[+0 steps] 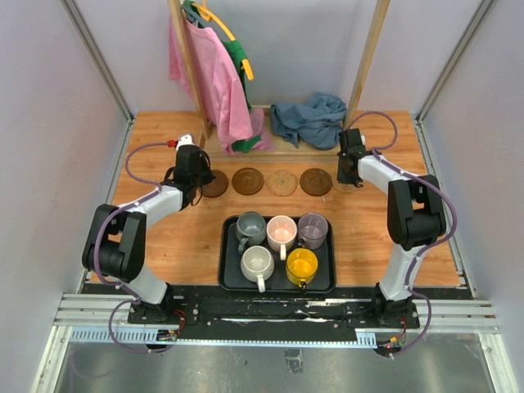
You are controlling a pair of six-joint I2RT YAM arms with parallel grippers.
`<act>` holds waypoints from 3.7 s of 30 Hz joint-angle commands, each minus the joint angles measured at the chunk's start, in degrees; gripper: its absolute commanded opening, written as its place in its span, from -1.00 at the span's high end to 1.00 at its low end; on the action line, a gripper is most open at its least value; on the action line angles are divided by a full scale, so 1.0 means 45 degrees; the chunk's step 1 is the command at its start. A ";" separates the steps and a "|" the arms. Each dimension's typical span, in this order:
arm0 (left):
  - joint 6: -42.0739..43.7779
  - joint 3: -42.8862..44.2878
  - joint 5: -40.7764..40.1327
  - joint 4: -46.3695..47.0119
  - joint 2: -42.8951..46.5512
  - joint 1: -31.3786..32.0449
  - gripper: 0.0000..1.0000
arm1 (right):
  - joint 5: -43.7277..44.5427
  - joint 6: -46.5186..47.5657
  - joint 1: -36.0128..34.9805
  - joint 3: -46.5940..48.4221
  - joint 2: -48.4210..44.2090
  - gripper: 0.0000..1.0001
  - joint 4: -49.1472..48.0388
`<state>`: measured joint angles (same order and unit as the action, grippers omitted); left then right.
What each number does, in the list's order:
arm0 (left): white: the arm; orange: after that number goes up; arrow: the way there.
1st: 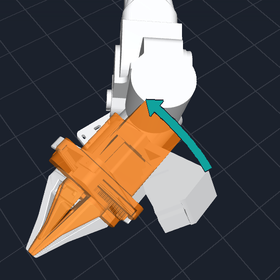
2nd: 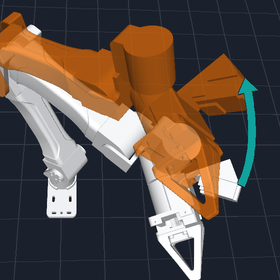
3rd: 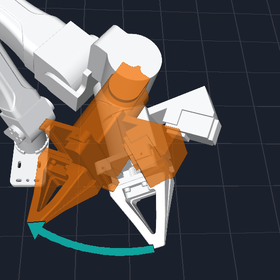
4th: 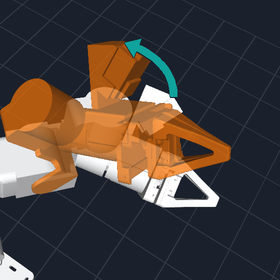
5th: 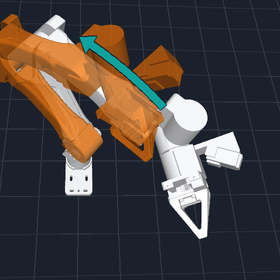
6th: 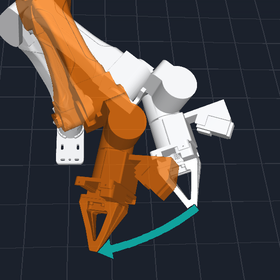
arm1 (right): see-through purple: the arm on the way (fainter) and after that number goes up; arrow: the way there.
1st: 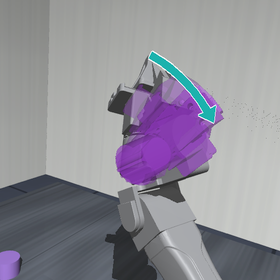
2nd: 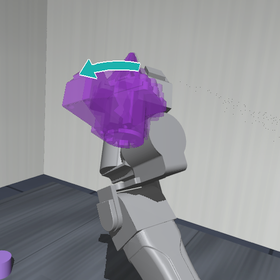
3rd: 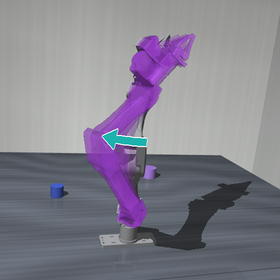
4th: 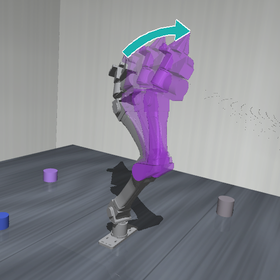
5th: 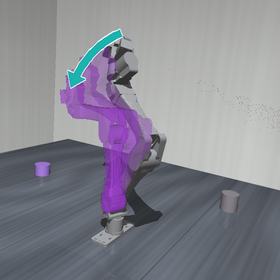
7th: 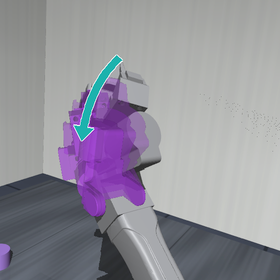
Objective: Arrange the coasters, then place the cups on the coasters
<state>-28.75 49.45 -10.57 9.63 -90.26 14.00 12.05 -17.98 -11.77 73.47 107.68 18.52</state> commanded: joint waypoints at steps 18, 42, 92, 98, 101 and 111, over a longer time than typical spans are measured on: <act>0.0159 -0.0208 0.0396 0.0155 0.0062 -0.0025 0.99 | -0.0234 -0.0070 0.0615 -0.0370 0.0601 0.69 -0.0544; 0.0237 -0.0110 0.0320 0.0125 -0.0191 -0.0025 0.99 | 0.0247 -0.0029 0.0709 -0.0798 -0.0416 0.68 -0.0256; -0.0045 -0.0384 0.0547 0.0378 -0.0702 -0.0025 0.99 | -0.2687 0.0781 -0.1747 0.1968 0.1484 0.86 0.0214; -0.0075 -0.0402 0.0574 0.0383 -0.0753 -0.0025 0.99 | -0.2827 0.0604 -0.1814 0.1622 0.1690 0.86 0.0177; -0.0075 -0.0403 0.0571 0.0399 -0.0748 -0.0025 0.99 | -0.2922 0.0493 -0.1851 0.1376 0.1734 0.86 0.0137; -0.0131 -0.0442 0.0630 0.0456 -0.0745 -0.0025 0.99 | -0.2603 0.0281 -0.1896 0.0673 0.1498 0.88 0.0075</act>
<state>-28.91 48.07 -8.10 10.22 -93.27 14.00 -0.40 -15.64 -19.38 79.29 114.85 16.80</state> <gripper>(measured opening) 0.011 0.060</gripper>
